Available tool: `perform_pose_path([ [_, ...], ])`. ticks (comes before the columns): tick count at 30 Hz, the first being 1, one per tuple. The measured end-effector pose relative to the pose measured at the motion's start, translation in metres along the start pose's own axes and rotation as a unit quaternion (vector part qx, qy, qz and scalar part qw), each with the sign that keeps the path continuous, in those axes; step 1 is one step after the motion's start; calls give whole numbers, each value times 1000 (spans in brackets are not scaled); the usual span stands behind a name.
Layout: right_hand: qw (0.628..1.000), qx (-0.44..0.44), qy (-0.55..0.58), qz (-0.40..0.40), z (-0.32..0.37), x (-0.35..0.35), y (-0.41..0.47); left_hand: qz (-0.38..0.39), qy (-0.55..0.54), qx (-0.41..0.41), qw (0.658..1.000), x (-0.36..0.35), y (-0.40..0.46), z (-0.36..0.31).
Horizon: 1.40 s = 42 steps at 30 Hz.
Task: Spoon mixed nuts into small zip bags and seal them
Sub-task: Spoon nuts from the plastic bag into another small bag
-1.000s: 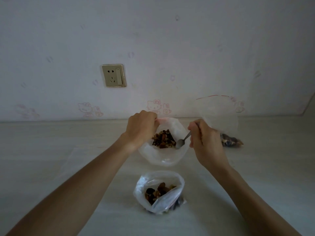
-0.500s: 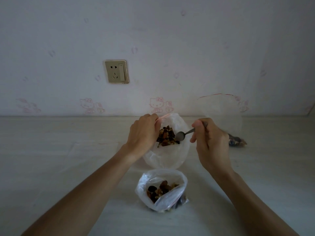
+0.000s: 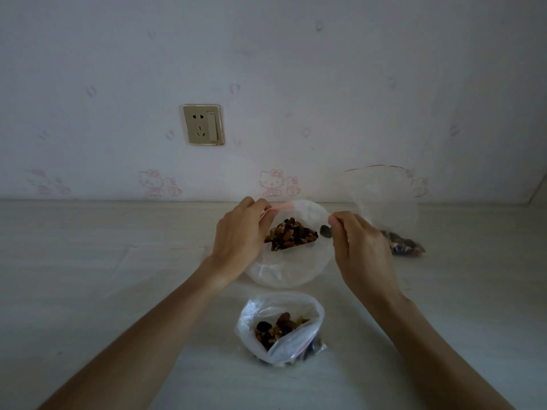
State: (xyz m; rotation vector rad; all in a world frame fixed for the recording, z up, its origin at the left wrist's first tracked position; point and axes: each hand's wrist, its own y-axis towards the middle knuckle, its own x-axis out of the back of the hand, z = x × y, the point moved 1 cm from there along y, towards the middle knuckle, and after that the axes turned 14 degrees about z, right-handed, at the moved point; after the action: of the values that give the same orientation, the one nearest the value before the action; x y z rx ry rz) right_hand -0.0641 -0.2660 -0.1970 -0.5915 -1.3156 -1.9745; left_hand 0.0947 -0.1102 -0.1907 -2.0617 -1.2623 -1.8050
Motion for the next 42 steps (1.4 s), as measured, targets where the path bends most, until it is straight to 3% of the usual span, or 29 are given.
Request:
perform_pose_path([
  [5, 994, -10, 109, -30, 2, -2, -4, 147, -33, 141, 978, -1, -8, 10],
  [8, 981, -57, 186, -10, 4, -8, -3, 191, -83, 186, 960, -1, -17, 18],
  [11, 955, -107, 274, 32, 5, -14, 0, 180, -133, 191, 956, -2, -25, 21],
  [16, 938, -97, 320, 92, 13, -22, -2, 111, -170, 158, 966, -7, -31, 17],
  [23, 925, -116, 350, 93, 12, -27, -9, 47, -274, 128, 952, -7, -35, 15],
  [36, 919, -183, 341, 73, 3, -31, -11, 84, -310, 175, 931, 4, -36, 14],
  [42, 905, -192, 373, 67, 5, -33, -12, 149, -284, 196, 927, 4, -32, 18],
])
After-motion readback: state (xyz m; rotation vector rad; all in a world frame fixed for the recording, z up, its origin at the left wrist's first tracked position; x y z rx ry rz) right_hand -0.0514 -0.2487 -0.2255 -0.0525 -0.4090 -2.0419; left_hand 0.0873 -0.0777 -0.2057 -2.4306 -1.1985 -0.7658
